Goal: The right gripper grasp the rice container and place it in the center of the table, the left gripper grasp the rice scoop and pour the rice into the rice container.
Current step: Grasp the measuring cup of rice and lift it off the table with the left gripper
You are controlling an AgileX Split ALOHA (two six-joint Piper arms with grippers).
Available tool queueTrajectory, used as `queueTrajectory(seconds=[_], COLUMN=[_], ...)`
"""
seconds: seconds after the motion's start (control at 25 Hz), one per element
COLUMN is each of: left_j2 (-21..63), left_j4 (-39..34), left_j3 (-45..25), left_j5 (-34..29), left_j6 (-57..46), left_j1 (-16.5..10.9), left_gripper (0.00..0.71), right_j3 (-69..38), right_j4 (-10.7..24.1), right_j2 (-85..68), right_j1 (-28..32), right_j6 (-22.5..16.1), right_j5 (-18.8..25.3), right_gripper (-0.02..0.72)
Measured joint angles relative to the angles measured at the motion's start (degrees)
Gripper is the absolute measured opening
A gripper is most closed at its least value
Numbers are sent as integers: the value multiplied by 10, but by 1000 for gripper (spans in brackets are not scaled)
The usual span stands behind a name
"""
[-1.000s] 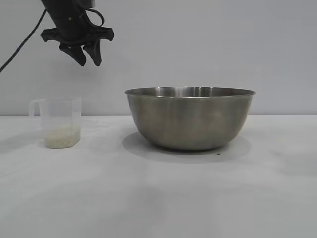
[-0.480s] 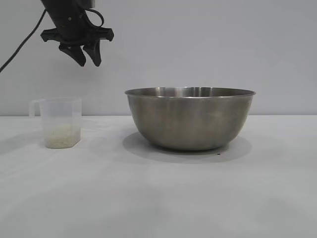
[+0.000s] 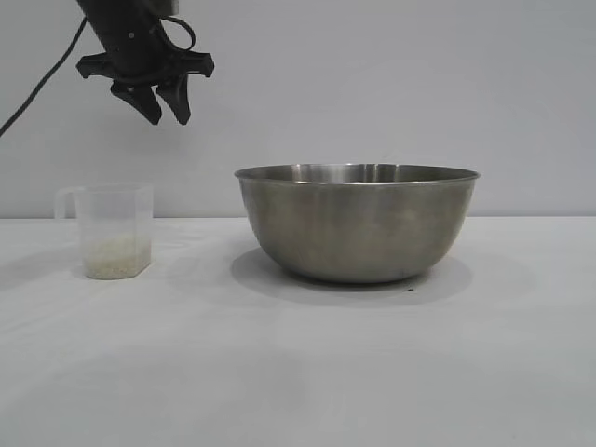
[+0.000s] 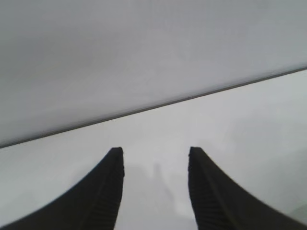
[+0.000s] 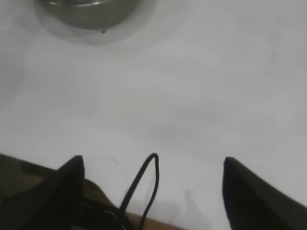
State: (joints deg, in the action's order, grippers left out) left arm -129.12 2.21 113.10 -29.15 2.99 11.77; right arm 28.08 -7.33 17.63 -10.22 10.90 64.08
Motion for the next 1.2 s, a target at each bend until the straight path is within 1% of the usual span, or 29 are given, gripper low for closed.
queueTrajectory(seconds=[0.12, 0.16, 0.24, 0.28, 0.44, 0.72, 0.96, 1.0, 1.08, 1.16, 1.2], left_j2=[0, 0, 0, 0, 0, 34, 54, 54, 60, 73, 84], left_j4=[0, 0, 0, 0, 0, -3, -44, -45, -46, -46, -47], left_j3=[0, 0, 0, 0, 0, 0, 0, -3, -33, -87, -124], left_j5=[0, 0, 0, 0, 0, -7, -8, -2, 30, 81, 117], left_j6=[0, 0, 0, 0, 0, 0, 0, 0, 0, 0, 0], left_j1=[0, 0, 0, 0, 0, 0, 0, 0, 0, 0, 0], left_gripper=[274, 274, 274, 274, 274, 274, 274, 274, 274, 274, 274], right_j3=[0, 0, 0, 0, 0, 0, 0, 0, 0, 0, 0], right_j4=[8, 11, 18, 20, 25, 28, 28, 28, 28, 28, 28], right_j2=[-48, -61, -94, -107, -151, -157, -157, -157, -157, -157, -157], right_j1=[0, 0, 0, 0, 0, 0, 0, 0, 0, 0, 0], right_j6=[-10, -12, -12, -13, -15, -15, -16, -16, -16, -16, -16], right_j5=[5, 5, 6, 6, 10, 12, 12, 12, 12, 14, 14], right_gripper=[564, 510, 508, 450, 449, 449, 449, 449, 449, 449, 449])
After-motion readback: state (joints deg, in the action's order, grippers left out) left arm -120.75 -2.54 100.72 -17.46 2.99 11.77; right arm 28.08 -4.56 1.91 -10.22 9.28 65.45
